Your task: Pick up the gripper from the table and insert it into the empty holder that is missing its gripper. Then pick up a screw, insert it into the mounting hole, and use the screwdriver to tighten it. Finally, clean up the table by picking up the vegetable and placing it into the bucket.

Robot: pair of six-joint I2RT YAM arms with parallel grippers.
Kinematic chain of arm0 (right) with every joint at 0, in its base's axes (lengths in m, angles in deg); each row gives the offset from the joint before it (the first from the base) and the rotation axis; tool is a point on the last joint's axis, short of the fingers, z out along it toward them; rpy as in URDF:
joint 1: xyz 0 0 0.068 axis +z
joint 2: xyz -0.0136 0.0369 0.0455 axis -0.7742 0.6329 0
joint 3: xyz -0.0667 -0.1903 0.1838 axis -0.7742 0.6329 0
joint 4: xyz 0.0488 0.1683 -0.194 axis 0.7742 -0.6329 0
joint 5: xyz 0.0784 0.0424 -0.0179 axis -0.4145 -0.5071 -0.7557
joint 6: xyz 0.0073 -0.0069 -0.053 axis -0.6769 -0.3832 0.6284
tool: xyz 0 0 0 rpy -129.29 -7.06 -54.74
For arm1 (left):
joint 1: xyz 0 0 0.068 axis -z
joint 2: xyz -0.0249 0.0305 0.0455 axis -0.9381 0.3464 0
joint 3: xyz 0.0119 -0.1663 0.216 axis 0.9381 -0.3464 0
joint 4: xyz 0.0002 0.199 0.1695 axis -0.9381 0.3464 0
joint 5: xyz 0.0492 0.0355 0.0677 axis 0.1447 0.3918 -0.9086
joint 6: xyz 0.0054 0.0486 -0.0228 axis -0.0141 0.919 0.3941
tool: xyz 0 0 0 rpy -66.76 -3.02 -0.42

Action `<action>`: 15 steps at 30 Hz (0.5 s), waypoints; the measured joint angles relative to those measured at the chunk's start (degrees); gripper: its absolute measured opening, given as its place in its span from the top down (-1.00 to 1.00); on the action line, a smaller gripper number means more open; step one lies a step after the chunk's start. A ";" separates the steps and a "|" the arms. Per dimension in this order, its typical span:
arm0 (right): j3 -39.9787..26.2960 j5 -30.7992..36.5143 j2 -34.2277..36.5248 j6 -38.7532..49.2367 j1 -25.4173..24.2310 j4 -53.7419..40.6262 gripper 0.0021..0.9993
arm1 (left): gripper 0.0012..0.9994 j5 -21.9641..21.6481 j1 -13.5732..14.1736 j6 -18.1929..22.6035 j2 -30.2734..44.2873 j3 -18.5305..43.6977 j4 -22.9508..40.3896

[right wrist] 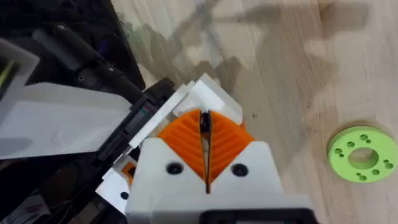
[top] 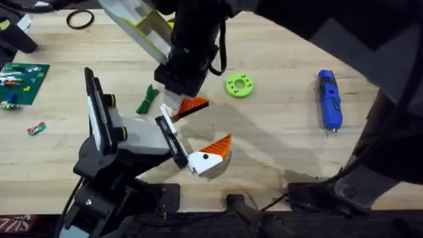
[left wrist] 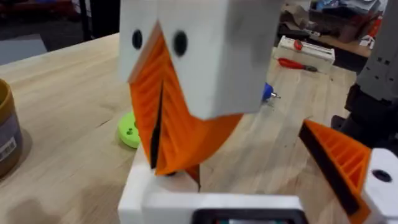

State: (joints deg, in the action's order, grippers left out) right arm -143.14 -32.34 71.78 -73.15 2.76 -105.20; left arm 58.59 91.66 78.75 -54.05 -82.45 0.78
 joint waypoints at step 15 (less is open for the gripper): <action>-0.04 0.50 0.00 -0.17 -0.01 -0.67 -0.73 | -0.97 -0.50 -0.08 -0.47 0.00 0.00 -0.02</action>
State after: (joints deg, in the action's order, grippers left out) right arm -143.18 -31.84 71.78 -73.31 2.75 -105.87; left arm 58.08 91.58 78.28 -54.05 -82.45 0.76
